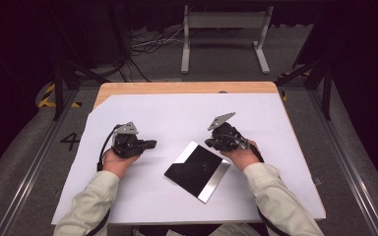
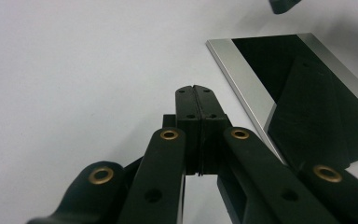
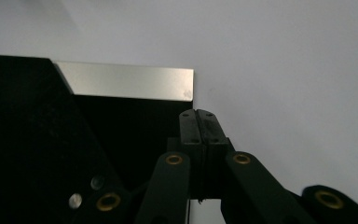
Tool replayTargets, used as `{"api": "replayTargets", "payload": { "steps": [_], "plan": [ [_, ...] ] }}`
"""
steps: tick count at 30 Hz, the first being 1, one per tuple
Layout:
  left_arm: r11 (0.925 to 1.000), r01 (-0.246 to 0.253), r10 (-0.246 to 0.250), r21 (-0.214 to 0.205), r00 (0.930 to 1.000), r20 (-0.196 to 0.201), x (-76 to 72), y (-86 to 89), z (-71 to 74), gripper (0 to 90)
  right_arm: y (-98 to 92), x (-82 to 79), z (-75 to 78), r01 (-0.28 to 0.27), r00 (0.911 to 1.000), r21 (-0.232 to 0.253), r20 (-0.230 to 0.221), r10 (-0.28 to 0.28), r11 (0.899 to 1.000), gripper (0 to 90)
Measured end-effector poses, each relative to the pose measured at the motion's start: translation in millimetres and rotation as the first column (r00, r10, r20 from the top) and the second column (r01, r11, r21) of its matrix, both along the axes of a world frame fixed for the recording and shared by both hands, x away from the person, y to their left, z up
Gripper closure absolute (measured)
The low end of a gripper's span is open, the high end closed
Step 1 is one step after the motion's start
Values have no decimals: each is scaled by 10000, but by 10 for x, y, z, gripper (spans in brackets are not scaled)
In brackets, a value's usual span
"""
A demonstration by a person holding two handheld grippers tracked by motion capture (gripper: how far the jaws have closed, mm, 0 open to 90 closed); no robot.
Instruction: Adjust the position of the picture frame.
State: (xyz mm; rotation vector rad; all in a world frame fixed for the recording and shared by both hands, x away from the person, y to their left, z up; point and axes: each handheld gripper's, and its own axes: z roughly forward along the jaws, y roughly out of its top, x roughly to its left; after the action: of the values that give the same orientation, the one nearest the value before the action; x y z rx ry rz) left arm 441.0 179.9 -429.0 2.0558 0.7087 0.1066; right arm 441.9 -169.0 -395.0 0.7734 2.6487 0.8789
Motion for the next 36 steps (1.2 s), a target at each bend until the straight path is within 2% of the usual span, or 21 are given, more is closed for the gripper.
{"api": "replayTargets", "payload": {
  "steps": [6, 14, 20, 24, 29, 36],
  "plan": [
    [10000, -36, 35, -51, 9999, -114, 1, 9, -5, 899, -153, -210, 21, 60, 10000, 235, -27, -59, 9997, 900],
    [10000, -46, 46, 20, 9999, -147, -9, -2, -9, 898, -51, -554, 4, -666, 9971, 457, -325, 681, 9967, 900],
    [10000, -24, 25, 76, 9999, -150, -12, 1, -13, 898, 64, -778, -87, -1188, 9901, 568, -691, 1226, 9913, 900],
    [10000, -23, 25, 78, 9999, -163, -14, 3, -13, 898, 111, -860, -122, -1287, 9871, 656, -875, 1341, 9895, 900],
    [9999, 47, -45, 129, 9999, -129, -14, -3, -15, 898, 184, -1004, -230, -1668, 9782, 748, -1127, 1745, 9832, 900],
    [9999, 43, -41, 135, 9998, -197, -13, -9, -23, 898, 243, -1158, -271, -2087, 9665, 913, -1326, 2196, 9737, 900]
  ]
}}
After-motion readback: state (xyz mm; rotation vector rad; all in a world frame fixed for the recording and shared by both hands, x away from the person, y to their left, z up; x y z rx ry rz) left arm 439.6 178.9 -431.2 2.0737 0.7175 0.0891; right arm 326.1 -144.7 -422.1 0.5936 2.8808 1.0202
